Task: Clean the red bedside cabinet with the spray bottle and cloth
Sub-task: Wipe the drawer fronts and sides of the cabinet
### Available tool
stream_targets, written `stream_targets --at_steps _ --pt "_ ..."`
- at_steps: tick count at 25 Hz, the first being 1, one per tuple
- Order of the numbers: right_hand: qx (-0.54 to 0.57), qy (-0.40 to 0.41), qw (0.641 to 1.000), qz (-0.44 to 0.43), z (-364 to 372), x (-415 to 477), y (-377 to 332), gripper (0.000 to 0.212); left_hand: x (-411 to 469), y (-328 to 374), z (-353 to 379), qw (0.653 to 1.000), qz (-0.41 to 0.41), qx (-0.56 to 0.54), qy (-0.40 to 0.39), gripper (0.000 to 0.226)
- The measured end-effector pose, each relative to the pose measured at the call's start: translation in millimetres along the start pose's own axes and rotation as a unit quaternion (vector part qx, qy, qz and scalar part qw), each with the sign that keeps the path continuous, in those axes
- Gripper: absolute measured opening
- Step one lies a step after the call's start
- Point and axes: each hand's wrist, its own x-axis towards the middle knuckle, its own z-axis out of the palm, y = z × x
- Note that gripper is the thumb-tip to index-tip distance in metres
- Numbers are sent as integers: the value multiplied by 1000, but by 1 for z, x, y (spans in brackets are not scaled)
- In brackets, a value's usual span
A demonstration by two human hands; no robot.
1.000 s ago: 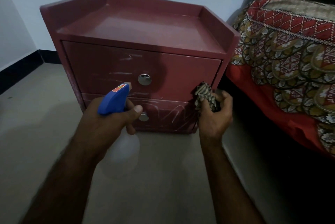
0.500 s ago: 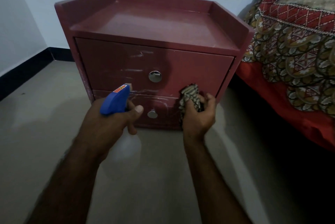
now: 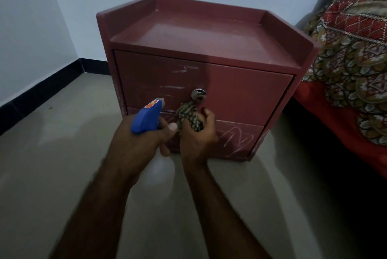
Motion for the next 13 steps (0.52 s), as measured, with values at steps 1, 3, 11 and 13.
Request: stream_targets --at_steps 1,3,11,13 --pt "-1 -3 1000 -1 -1 1 0 56 0 -1 0 1000 -4 0 1 30" --pt "3 3 1000 -4 -8 7 0 57 0 -3 0 1000 -9 0 1 14" --pt "91 115 989 31 -47 44 -18 54 3 -2 -5 1000 -13 -2 9 16" --pt "105 136 984 36 -54 51 -26 54 3 -2 -4 1000 -11 -3 2 11"
